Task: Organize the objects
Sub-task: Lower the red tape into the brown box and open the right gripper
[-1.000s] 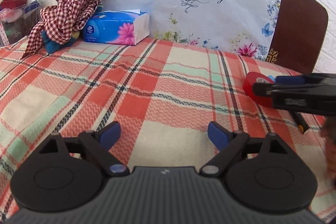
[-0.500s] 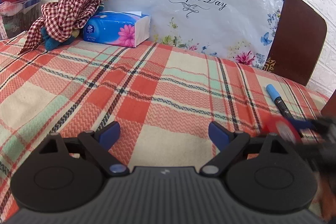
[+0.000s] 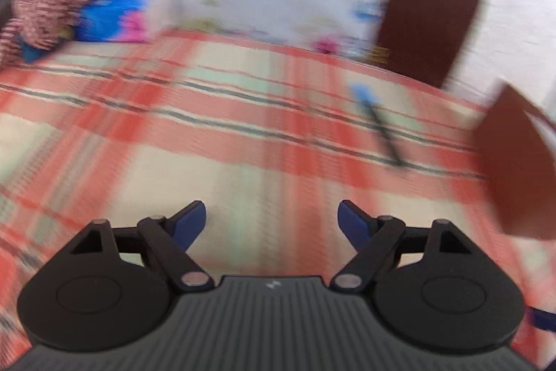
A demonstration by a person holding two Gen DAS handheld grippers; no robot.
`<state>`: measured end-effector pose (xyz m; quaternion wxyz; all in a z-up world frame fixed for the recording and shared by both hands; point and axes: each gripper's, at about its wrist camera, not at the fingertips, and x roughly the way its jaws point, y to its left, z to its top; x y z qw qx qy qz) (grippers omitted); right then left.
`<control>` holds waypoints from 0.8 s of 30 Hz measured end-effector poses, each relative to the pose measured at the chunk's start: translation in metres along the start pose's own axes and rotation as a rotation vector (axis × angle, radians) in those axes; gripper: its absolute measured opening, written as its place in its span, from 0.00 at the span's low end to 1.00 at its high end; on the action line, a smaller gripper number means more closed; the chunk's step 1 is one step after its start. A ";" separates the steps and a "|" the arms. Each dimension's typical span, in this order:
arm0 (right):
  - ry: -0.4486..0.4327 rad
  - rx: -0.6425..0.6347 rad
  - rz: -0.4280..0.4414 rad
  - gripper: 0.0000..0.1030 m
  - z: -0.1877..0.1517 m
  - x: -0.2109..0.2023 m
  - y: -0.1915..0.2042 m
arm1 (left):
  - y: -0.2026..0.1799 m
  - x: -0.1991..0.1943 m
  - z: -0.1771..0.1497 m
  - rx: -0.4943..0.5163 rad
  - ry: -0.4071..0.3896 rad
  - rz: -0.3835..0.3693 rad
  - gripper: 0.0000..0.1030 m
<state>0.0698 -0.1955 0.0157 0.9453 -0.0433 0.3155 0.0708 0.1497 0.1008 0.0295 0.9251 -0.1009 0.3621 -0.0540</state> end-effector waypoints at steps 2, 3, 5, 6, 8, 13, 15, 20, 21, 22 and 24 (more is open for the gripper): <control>-0.010 0.000 0.009 0.74 -0.002 -0.002 -0.001 | -0.043 -0.015 -0.013 0.087 0.043 -0.095 0.75; -0.011 0.004 0.013 0.74 -0.002 -0.001 -0.002 | -0.064 -0.019 -0.019 0.133 0.077 -0.133 0.70; -0.007 0.017 0.018 0.74 -0.003 0.002 -0.004 | -0.101 -0.022 -0.029 0.228 0.154 -0.177 0.63; -0.009 0.023 0.021 0.74 -0.003 0.002 -0.005 | -0.114 -0.022 -0.033 0.258 0.182 -0.185 0.62; -0.015 0.031 0.022 0.74 -0.004 0.001 -0.004 | -0.128 -0.019 -0.037 0.259 0.227 -0.205 0.61; -0.022 0.016 0.041 0.66 -0.003 0.006 -0.003 | -0.148 -0.005 -0.055 0.301 0.267 -0.175 0.40; -0.030 0.009 0.039 0.65 -0.003 0.005 -0.002 | -0.147 -0.008 -0.052 0.272 0.277 -0.185 0.29; -0.216 -0.006 -0.038 0.65 0.011 -0.020 -0.009 | -0.171 -0.041 -0.014 0.308 0.154 -0.209 0.29; -0.262 -0.010 -0.065 0.65 0.016 -0.025 -0.013 | -0.182 -0.049 -0.005 0.329 0.117 -0.218 0.29; -0.310 -0.011 -0.096 0.65 0.023 -0.030 -0.020 | -0.193 -0.053 0.005 0.347 0.083 -0.228 0.29; -0.379 -0.009 -0.153 0.65 0.036 -0.036 -0.037 | -0.220 -0.056 0.025 0.382 0.032 -0.250 0.29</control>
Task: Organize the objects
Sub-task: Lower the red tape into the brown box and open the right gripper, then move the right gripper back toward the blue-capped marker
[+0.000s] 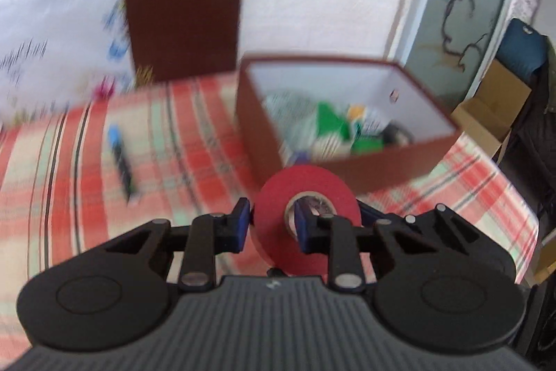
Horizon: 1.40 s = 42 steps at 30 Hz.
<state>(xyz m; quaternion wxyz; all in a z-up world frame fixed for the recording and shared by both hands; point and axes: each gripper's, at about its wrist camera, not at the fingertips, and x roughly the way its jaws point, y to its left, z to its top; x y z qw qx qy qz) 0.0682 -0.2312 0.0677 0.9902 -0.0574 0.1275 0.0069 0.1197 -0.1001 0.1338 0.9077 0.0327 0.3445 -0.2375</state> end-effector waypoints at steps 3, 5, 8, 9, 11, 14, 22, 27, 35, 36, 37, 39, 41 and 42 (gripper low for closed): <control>-0.036 0.015 -0.072 0.65 0.012 0.012 -0.034 | -0.028 0.022 0.038 0.043 -0.022 -0.025 0.29; -0.030 0.034 -0.114 0.65 0.015 0.021 -0.057 | -0.045 0.041 0.055 0.063 -0.024 -0.046 0.29; -0.015 0.064 -0.154 0.65 0.016 0.034 -0.092 | -0.072 0.069 0.075 0.091 -0.021 -0.057 0.29; -0.008 0.065 -0.166 0.65 0.015 0.039 -0.102 | -0.078 0.079 0.080 0.094 -0.020 -0.061 0.29; 0.008 0.067 -0.187 0.66 0.013 0.051 -0.120 | -0.088 0.099 0.089 0.093 -0.011 -0.070 0.29; 0.056 0.072 -0.227 0.67 0.004 0.073 -0.141 | -0.103 0.130 0.094 0.093 0.008 -0.065 0.34; 0.036 0.209 -0.229 0.70 -0.010 0.070 -0.156 | -0.112 0.142 0.082 0.137 0.033 0.048 0.38; 0.029 0.240 -0.229 0.67 -0.009 0.053 -0.157 | -0.111 0.117 0.076 0.129 0.029 0.076 0.39; 0.034 0.327 -0.242 0.68 -0.005 0.004 -0.149 | -0.106 0.060 0.049 0.125 -0.006 0.138 0.47; 0.034 0.346 -0.241 0.68 -0.005 -0.003 -0.149 | -0.103 0.053 0.044 0.119 -0.009 0.148 0.48; 0.034 0.368 -0.241 0.69 -0.005 -0.010 -0.148 | -0.101 0.045 0.040 0.115 -0.012 0.156 0.49; 0.033 0.415 -0.240 0.71 -0.004 -0.025 -0.144 | -0.095 0.031 0.029 0.111 -0.022 0.178 0.57; 0.029 0.464 -0.231 0.73 -0.002 -0.033 -0.142 | -0.091 0.017 0.020 0.113 -0.033 0.214 0.64; 0.027 0.492 -0.224 0.75 0.000 -0.037 -0.143 | -0.090 0.011 0.015 0.117 -0.039 0.229 0.69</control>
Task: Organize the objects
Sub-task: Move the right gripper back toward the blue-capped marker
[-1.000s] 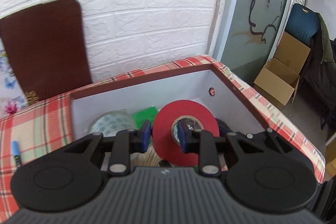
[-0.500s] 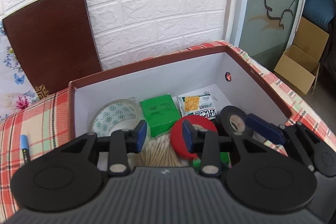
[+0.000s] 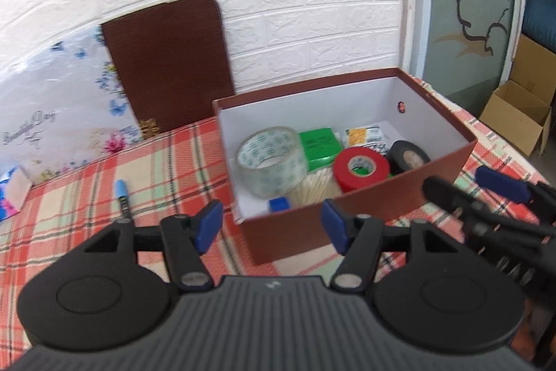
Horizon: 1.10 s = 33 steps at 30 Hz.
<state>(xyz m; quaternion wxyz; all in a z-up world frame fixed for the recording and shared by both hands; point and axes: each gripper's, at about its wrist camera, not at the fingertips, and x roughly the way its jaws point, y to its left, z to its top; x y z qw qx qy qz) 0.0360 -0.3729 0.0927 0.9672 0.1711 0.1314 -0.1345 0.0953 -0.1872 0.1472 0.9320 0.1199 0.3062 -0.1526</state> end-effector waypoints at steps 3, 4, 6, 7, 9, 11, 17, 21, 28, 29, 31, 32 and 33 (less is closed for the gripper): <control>0.008 0.080 0.026 0.75 0.004 -0.013 0.001 | 0.007 -0.018 -0.014 0.005 -0.021 0.032 0.78; 0.010 0.097 0.036 0.76 0.006 -0.017 0.002 | 0.009 -0.023 -0.018 0.005 -0.028 0.037 0.80; 0.008 0.117 0.043 0.78 0.008 -0.023 0.006 | 0.012 -0.032 -0.025 0.004 -0.039 0.046 0.86; 0.004 0.123 0.043 0.79 0.008 -0.029 0.009 | 0.013 -0.036 -0.028 0.005 -0.045 0.047 0.87; -0.003 0.128 0.039 0.79 0.006 -0.036 0.014 | 0.014 -0.042 -0.035 0.004 -0.051 0.057 0.90; 0.000 0.127 0.036 0.80 0.003 -0.042 0.019 | 0.018 -0.045 -0.042 -0.008 -0.045 0.056 0.91; 0.033 0.107 0.016 0.84 -0.011 -0.049 0.032 | 0.032 -0.049 -0.062 -0.051 -0.019 0.054 0.94; 0.047 0.092 0.014 0.85 -0.017 -0.050 0.042 | 0.041 -0.053 -0.068 -0.079 -0.026 0.071 0.98; 0.030 0.060 0.010 0.89 -0.017 -0.055 0.055 | 0.051 -0.060 -0.073 -0.102 -0.089 0.120 1.00; 0.029 0.056 0.009 0.89 -0.017 -0.055 0.057 | 0.051 -0.059 -0.075 -0.096 -0.097 0.136 1.00; 0.027 0.050 0.006 0.89 -0.017 -0.056 0.058 | 0.050 -0.059 -0.076 -0.078 -0.106 0.156 1.00; 0.026 0.048 0.005 0.89 -0.017 -0.056 0.059 | 0.050 -0.058 -0.077 -0.073 -0.102 0.153 1.00; 0.026 0.046 0.004 0.89 -0.018 -0.056 0.061 | 0.050 -0.058 -0.078 -0.074 -0.099 0.143 1.00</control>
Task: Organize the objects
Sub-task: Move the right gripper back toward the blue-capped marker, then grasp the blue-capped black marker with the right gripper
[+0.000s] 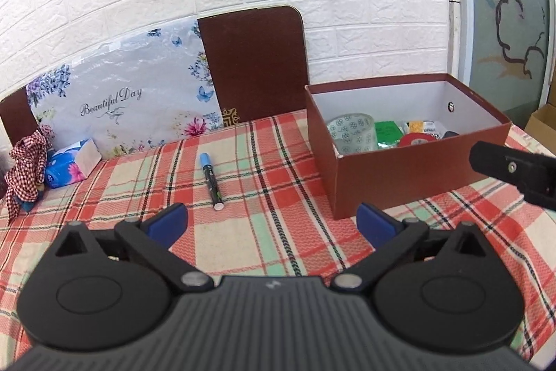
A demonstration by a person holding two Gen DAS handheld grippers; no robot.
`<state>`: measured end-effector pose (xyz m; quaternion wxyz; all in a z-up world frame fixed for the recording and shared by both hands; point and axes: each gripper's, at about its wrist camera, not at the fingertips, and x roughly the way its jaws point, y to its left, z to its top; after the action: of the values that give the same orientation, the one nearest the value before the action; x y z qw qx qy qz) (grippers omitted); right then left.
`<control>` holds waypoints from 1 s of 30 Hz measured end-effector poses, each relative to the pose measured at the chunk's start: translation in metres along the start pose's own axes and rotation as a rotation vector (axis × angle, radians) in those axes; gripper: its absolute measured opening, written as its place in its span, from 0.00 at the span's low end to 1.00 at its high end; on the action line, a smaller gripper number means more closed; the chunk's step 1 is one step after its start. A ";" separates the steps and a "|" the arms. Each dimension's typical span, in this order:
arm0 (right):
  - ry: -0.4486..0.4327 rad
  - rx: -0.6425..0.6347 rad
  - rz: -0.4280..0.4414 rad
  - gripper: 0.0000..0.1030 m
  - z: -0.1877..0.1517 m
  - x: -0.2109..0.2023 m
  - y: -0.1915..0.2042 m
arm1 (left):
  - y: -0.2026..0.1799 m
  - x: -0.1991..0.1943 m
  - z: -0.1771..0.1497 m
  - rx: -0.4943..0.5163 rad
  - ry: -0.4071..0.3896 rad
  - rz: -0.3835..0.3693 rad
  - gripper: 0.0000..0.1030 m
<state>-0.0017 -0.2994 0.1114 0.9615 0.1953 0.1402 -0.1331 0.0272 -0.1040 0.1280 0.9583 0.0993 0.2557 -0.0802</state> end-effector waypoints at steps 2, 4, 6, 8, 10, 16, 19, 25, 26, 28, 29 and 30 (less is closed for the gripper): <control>0.002 -0.002 -0.001 0.89 -0.001 0.000 0.002 | 0.002 0.000 -0.001 -0.010 0.009 -0.020 1.00; 0.003 -0.002 -0.001 0.89 -0.001 0.001 0.001 | 0.002 0.000 -0.001 -0.010 0.023 -0.032 1.00; 0.005 -0.001 -0.005 0.89 -0.002 0.001 0.003 | 0.003 0.001 -0.001 -0.012 0.040 -0.041 1.00; 0.009 -0.001 -0.001 0.89 -0.001 0.003 0.000 | 0.004 0.002 -0.002 -0.018 0.057 -0.043 1.00; 0.010 0.001 -0.007 0.89 -0.003 0.002 0.004 | 0.005 0.003 -0.004 -0.018 0.064 -0.041 1.00; 0.026 -0.008 0.003 0.89 -0.005 0.007 0.006 | 0.009 0.010 -0.010 -0.011 0.094 -0.040 1.00; 0.037 -0.025 0.005 0.89 -0.009 0.009 0.012 | 0.018 0.017 -0.014 -0.025 0.112 -0.032 1.00; 0.157 -0.096 0.079 0.89 -0.031 0.031 0.039 | 0.083 0.044 -0.031 -0.116 0.130 -0.037 1.00; 0.192 -0.128 0.109 0.88 -0.038 0.037 0.050 | 0.101 0.052 -0.037 -0.143 0.138 -0.007 1.00; 0.257 -0.221 0.183 0.79 -0.051 0.047 0.076 | 0.142 0.069 -0.051 -0.193 0.156 0.055 1.00; 0.279 -0.269 0.220 0.74 -0.056 0.052 0.089 | 0.163 0.077 -0.059 -0.214 0.162 0.096 1.00; 0.293 -0.318 0.261 0.62 -0.062 0.059 0.104 | 0.181 0.085 -0.067 -0.232 0.172 0.153 1.00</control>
<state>0.0723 -0.1932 0.0731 0.9586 0.0750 0.2707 0.0455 0.1049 0.0783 0.0551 0.9413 0.0138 0.3358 0.0319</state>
